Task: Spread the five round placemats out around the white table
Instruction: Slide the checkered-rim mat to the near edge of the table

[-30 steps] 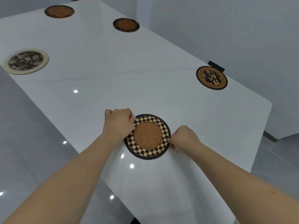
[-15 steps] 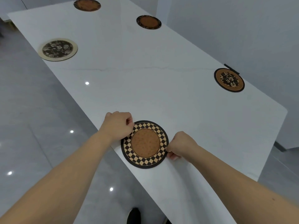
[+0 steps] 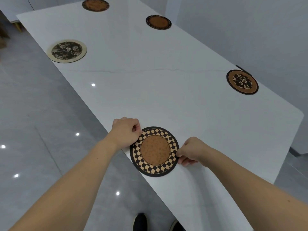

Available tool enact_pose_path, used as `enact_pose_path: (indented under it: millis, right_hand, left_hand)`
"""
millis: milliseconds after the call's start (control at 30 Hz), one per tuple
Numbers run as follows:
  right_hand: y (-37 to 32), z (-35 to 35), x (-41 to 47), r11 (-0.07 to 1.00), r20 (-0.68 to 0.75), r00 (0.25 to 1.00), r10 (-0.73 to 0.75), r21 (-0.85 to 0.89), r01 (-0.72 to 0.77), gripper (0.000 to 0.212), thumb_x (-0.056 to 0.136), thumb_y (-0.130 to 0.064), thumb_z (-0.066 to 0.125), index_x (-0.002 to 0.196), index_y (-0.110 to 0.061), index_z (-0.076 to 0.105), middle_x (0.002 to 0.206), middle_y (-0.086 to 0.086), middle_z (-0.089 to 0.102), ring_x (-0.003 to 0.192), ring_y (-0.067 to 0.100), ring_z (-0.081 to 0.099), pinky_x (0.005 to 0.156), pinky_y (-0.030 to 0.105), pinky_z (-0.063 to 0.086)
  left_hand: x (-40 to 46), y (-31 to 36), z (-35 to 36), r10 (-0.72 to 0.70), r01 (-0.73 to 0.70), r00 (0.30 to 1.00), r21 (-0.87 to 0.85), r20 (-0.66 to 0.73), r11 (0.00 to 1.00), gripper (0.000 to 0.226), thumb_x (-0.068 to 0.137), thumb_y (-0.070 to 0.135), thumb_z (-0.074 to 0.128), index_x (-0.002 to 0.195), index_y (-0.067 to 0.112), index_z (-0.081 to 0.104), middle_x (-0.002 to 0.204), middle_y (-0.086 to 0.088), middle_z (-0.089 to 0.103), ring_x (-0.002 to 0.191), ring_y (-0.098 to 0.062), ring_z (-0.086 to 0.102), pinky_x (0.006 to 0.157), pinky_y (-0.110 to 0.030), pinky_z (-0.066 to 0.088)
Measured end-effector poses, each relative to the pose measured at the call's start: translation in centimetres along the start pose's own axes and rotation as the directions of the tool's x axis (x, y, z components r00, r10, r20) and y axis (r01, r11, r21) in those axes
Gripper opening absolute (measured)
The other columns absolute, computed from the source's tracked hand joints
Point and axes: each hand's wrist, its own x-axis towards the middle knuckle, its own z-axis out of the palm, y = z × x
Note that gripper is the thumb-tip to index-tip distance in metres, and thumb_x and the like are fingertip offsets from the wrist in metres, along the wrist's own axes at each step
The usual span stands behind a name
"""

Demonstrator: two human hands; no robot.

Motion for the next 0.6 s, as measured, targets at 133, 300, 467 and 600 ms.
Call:
enact_pose_path:
  millis: [133,300,467,600]
  right_hand:
    - [-0.11,-0.32,0.08,1.0,0.047,0.999,0.008,0.009,-0.009,0.008,0.075,-0.013,0.059,0.078,-0.006,0.062,0.072,0.011,0.076,0.057,0.02,0.064,0.046,0.019,0.042]
    - [-0.22,-0.85,-0.02,0.999,0.089,0.996,0.022,0.034,-0.025,0.008,0.075,-0.009,0.061,0.08,-0.003,0.062,0.071,0.013,0.076,0.053,0.021,0.064,0.043,0.02,0.04]
    - [-0.57,-0.92,-0.04,0.999,0.098,0.995,0.025,0.029,-0.028,0.012,0.072,-0.007,0.059,0.082,-0.002,0.06,0.071,0.016,0.075,0.051,0.022,0.064,0.046,0.021,0.039]
    - [-0.73,-0.81,0.04,0.999,0.096,0.994,0.046,-0.003,-0.046,0.012,0.073,-0.01,0.059,0.082,-0.004,0.062,0.071,0.012,0.076,0.052,0.02,0.066,0.048,0.02,0.042]
  left_hand:
    - [0.02,0.0,0.07,0.007,-0.007,1.0,-0.001,-0.004,1.0,0.016,0.087,0.024,0.058,0.071,0.024,0.056,0.063,0.013,0.052,0.083,-0.01,0.047,0.09,-0.029,0.022]
    - [-0.08,-0.01,0.3,0.013,-0.013,1.0,0.0,-0.011,1.0,0.015,0.087,0.022,0.058,0.073,0.023,0.054,0.065,0.012,0.053,0.084,-0.011,0.046,0.09,-0.029,0.021]
    - [0.01,0.18,0.31,0.011,-0.011,1.0,0.021,-0.005,1.0,0.019,0.088,0.02,0.057,0.071,0.026,0.052,0.065,0.013,0.051,0.085,-0.013,0.047,0.092,-0.03,0.022]
    - [0.09,0.3,0.24,0.002,-0.002,1.0,0.016,0.001,1.0,0.021,0.088,0.021,0.058,0.07,0.027,0.051,0.065,0.014,0.052,0.084,-0.012,0.046,0.092,-0.03,0.022]
